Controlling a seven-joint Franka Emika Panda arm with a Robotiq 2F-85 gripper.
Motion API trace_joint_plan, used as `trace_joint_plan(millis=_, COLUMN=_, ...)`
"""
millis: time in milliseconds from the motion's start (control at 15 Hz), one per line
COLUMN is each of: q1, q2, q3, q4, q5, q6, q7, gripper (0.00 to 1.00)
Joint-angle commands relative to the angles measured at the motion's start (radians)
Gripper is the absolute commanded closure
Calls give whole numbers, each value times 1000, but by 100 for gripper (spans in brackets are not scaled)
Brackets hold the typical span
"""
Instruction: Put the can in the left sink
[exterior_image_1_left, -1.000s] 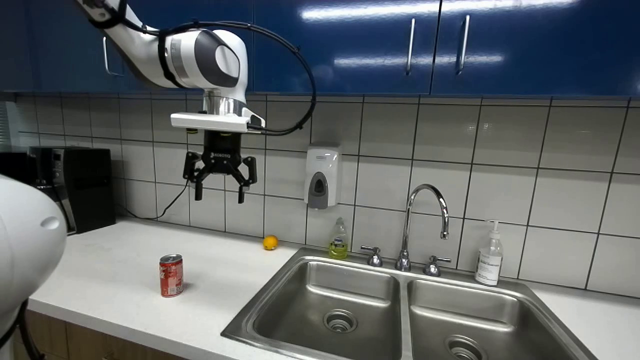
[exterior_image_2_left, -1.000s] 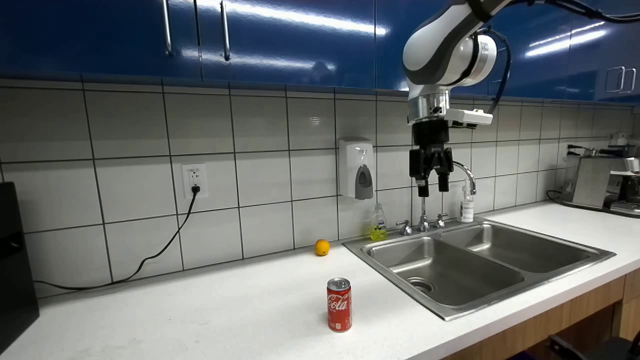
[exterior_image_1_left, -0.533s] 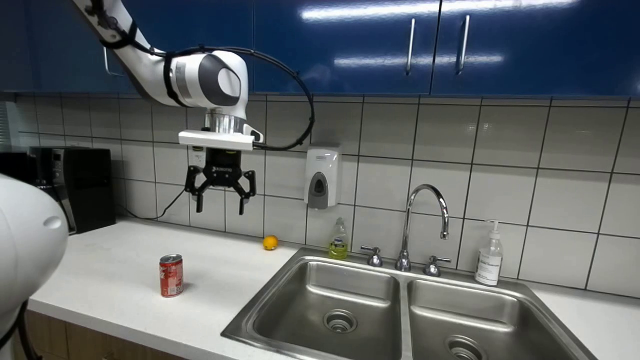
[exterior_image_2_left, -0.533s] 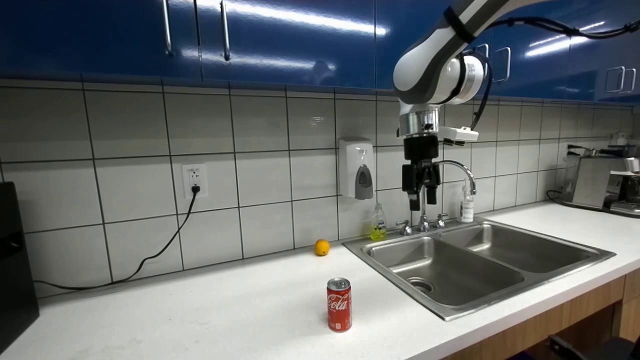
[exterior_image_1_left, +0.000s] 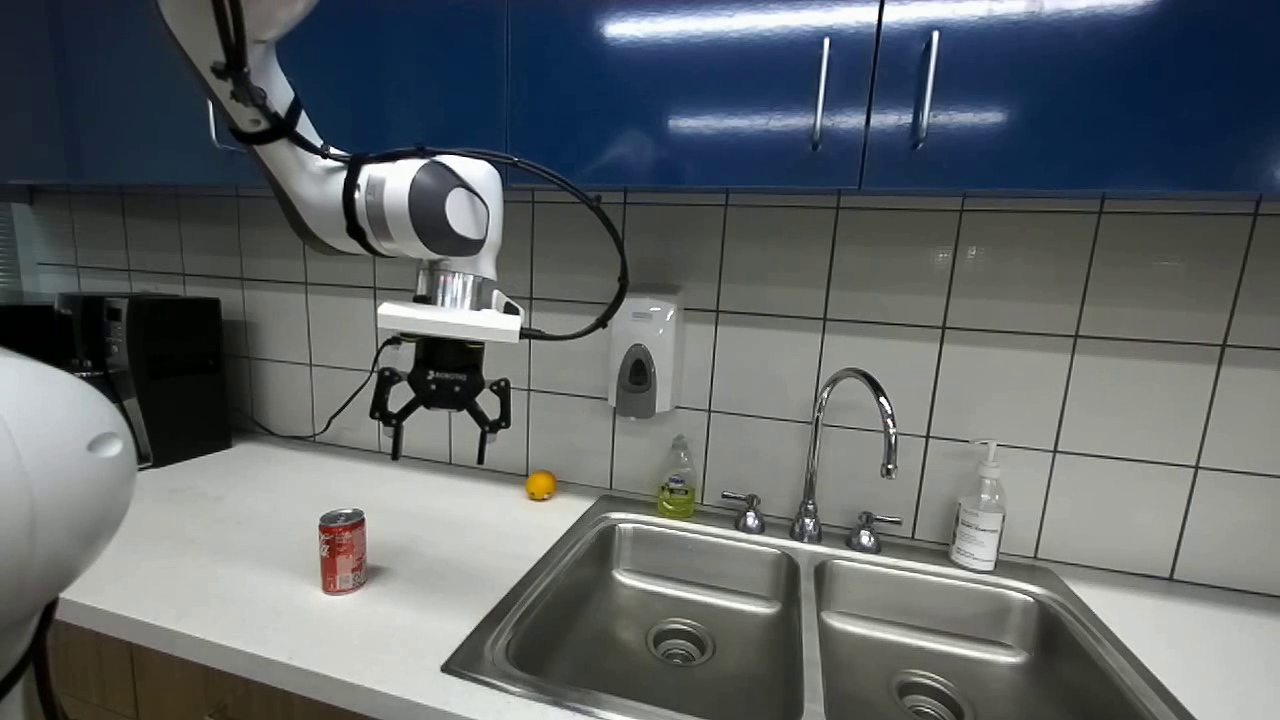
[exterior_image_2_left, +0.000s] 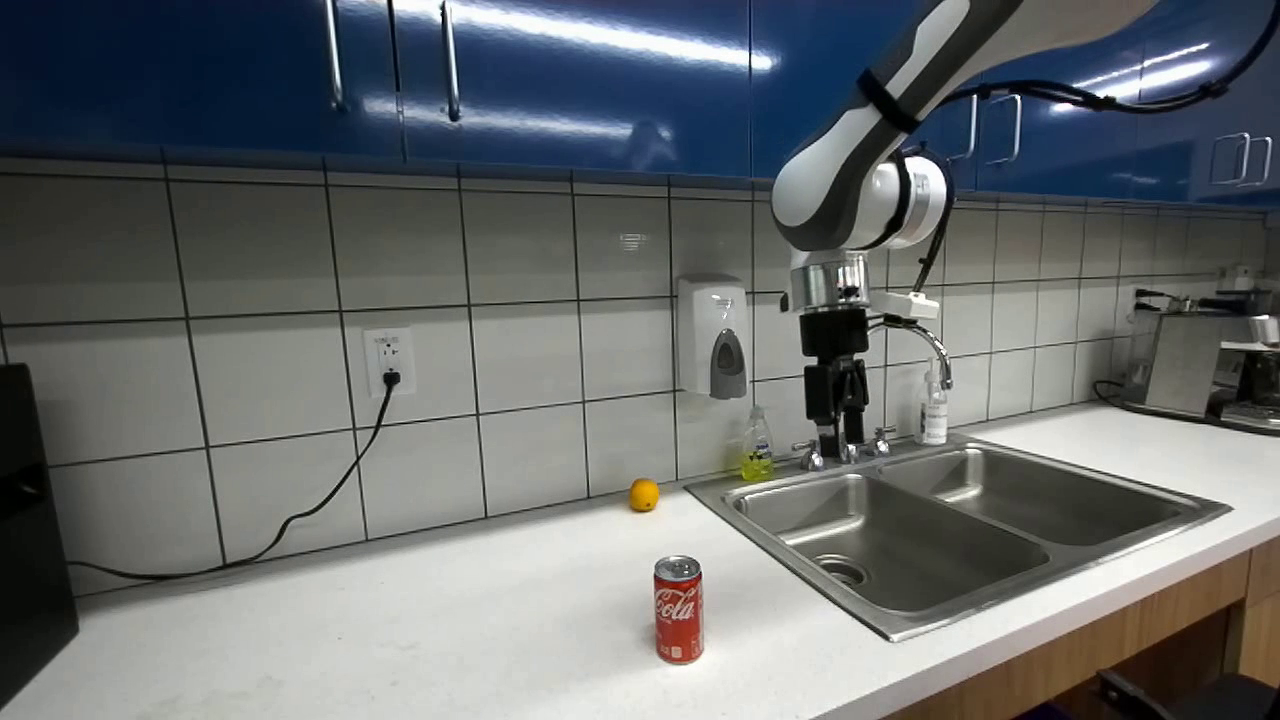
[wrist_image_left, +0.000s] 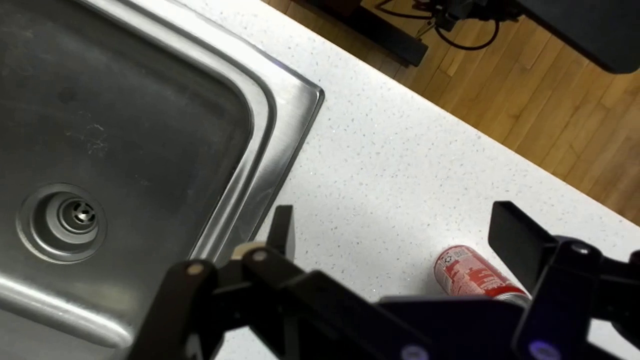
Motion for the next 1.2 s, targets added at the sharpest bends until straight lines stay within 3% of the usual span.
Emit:
trace_joint_plan(millis=0, q1=-10, q2=-21, q3=30, q4=-13, q5=4, q6=-43, q7=23, gripper=0)
trace_joint_plan(millis=533, q1=3, q2=-64, q3=128, q4=-47, q5=-4, q6=-42, q7=449, gripper=0)
trace_joint_plan(millis=1133, q1=86, q2=-14, q3=234, q4=-41, q5=23, q6=-27, q7=534, gripper=0)
